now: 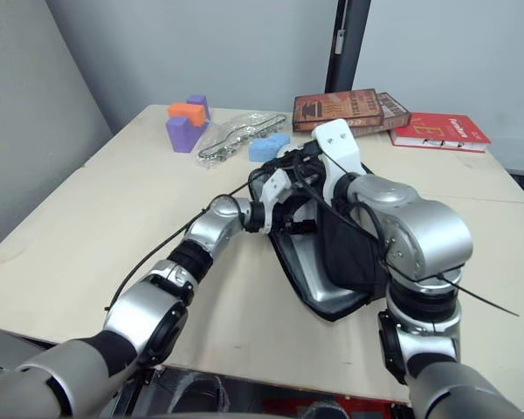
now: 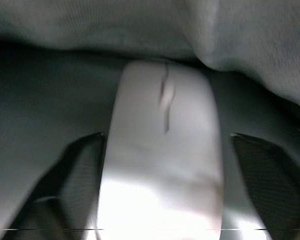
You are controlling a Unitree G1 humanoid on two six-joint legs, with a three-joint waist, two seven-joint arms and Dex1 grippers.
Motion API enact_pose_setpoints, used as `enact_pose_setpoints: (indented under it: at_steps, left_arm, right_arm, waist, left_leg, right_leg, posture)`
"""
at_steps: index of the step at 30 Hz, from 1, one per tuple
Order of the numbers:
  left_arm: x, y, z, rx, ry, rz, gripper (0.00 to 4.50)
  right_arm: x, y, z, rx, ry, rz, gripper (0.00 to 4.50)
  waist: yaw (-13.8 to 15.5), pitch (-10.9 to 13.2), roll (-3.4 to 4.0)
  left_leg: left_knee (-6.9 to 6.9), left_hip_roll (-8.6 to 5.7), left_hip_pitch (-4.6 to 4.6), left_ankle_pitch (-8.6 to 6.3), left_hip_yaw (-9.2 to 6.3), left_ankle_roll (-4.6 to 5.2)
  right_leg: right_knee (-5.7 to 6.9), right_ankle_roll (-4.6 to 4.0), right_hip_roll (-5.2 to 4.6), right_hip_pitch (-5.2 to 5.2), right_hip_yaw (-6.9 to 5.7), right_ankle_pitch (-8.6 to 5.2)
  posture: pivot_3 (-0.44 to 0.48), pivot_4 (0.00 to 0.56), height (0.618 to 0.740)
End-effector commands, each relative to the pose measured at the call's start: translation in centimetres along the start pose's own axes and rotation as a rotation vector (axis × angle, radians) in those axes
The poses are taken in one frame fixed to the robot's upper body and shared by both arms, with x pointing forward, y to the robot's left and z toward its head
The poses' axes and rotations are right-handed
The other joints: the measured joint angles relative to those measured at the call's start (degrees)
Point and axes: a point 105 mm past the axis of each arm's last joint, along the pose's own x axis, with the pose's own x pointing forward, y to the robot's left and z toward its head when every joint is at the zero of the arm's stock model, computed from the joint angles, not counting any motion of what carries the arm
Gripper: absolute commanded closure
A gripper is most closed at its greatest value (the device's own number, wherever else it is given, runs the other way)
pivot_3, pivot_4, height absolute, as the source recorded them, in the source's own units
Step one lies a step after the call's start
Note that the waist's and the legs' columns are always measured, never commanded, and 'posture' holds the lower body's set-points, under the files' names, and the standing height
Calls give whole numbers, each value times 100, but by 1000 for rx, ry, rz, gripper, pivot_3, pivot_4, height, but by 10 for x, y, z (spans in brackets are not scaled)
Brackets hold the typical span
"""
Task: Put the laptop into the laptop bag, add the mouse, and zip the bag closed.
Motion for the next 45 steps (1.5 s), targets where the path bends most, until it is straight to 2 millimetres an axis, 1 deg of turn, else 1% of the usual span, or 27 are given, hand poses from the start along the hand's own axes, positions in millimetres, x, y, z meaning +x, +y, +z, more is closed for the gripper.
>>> enact_pose_setpoints:
  at_steps: [1,5,8,10,15,16,20,21,22,24,26,27,29,31,33,35,37,40,45]
  left_arm:
    - [-3,-1,20,15,-84,-10,25]
    - [-11,-4,31,-15,-156,-28,25]
    - [-26,-3,38,-22,-205,-30,25]
    - [-39,-2,38,-35,-204,-34,25]
    - [-81,4,42,9,-193,-13,25]
    - [-89,2,43,18,-189,-26,25]
    - [-129,-8,49,68,-132,-90,25]
    - [-145,-14,49,67,-108,-128,25]
    - [-156,-19,50,64,-91,-156,25]
    - [-177,-29,52,59,-59,-221,25]
    - [-206,-34,50,31,17,-248,25]
    - [-216,-35,50,19,46,-251,25]
    - [-230,-33,51,4,79,-228,25]
    - [-248,-22,56,16,90,-146,25]
    - [-266,-19,69,30,75,-96,25]
    - [-275,-18,78,38,57,-74,25]
    - [-280,-18,82,44,52,-59,25]
    - [-284,-19,82,47,53,-49,25]
    - [-288,-20,77,40,78,-37,25]
  right_arm:
    - [-8,-11,14,1,-78,-58,4500]
    - [-7,-11,14,2,-80,-59,4500]
    - [-7,-12,14,2,-82,-61,4500]
    - [-8,-13,14,3,-83,-62,4500]
    - [-8,-16,13,2,-83,-64,4500]
    - [-8,-17,13,-2,-82,-63,4500]
    - [-11,-22,12,-20,-83,-43,4500]
    - [-13,-21,11,-33,-83,-14,4500]
    - [-15,-20,11,-43,-83,7,4500]
    - [-17,-16,8,-64,-81,59,4500]
    - [-20,-8,7,-105,-84,148,4500]
    - [-22,-4,6,-126,-87,183,4500]
    - [-23,-1,5,-156,-86,222,4500]
    - [-25,-2,2,-181,-70,259,4500]
    - [-30,0,-3,-220,-50,332,4500]
    - [-34,2,-6,-254,-37,387,4500]
    - [-37,3,-9,-286,-29,416,4500]
    - [-43,9,-10,-325,-31,482,4500]
    - [-51,21,-17,-324,-20,577,4500]
  waist:
    - [-1,0,0]
    - [-3,0,0]
    - [-20,0,0]
    - [-31,0,0]
    - [-81,1,2]
    - [-81,1,3]
    - [-102,2,5]
    - [-109,3,5]
    - [-127,3,6]
    - [-144,4,8]
    - [-154,4,9]
    - [-170,5,9]
    - [-175,5,10]
    - [-176,5,10]
    - [-184,5,10]
    - [-186,5,9]
    - [-184,5,9]
    - [-185,5,9]
    - [-224,5,9]
  left_leg:
    - [0,0,0,0,0,-1]
    - [0,0,0,-2,0,-3]
    - [0,0,0,-6,0,-9]
    - [-2,0,2,-6,0,-10]
    - [-5,1,2,-7,0,-11]
    - [-5,0,1,-7,0,-11]
    - [-12,1,2,-8,0,-13]
    - [-14,2,2,-8,0,-13]
    - [-16,2,3,-8,0,-13]
    - [-24,2,4,-8,3,-14]
    - [-31,2,5,-8,5,-14]
    - [-34,2,5,-8,6,-14]
    - [-40,3,6,-8,10,-13]
    - [-40,3,6,-8,11,-14]
    - [-39,5,7,-8,12,-14]
    - [-39,6,5,-8,12,-14]
    - [-40,5,4,-8,14,-13]
    - [-39,5,4,-8,16,-12]
    - [-37,6,6,-7,20,-10]
  right_leg:
    - [0,0,0,0,0,0]
    - [-1,0,0,0,0,0]
    - [-1,0,0,0,0,0]
    - [0,0,0,0,0,0]
    - [-3,0,0,0,-2,0]
    - [-5,0,0,0,-2,0]
    - [-13,-1,0,0,-5,-1]
    - [-15,-1,0,0,-6,-1]
    - [-17,-2,0,0,-7,-1]
    - [-25,-2,1,-1,-7,-1]
    - [-30,-3,1,-1,-7,-2]
    - [-34,-3,1,-2,-8,-2]
    - [-35,-4,2,-5,-6,-3]
    - [-35,-5,2,-5,-6,-3]
    - [-33,-5,2,-5,-5,-3]
    - [-35,-6,2,-5,-5,-4]
    - [-39,-6,2,-5,-4,-4]
    - [-36,-7,2,-5,-3,-4]
    - [-32,-9,2,-5,1,-5]
  posture:
    - [0,150,740]
    - [0,150,740]
    - [0,150,740]
    - [0,150,740]
    - [0,150,740]
    - [0,150,740]
    - [0,150,740]
    - [0,150,740]
    - [0,150,740]
    - [0,150,740]
    - [0,150,740]
    - [0,150,740]
    - [0,150,740]
    - [0,150,740]
    - [0,150,740]
    - [0,150,740]
    - [0,150,740]
    - [0,150,740]
    - [0,150,740]
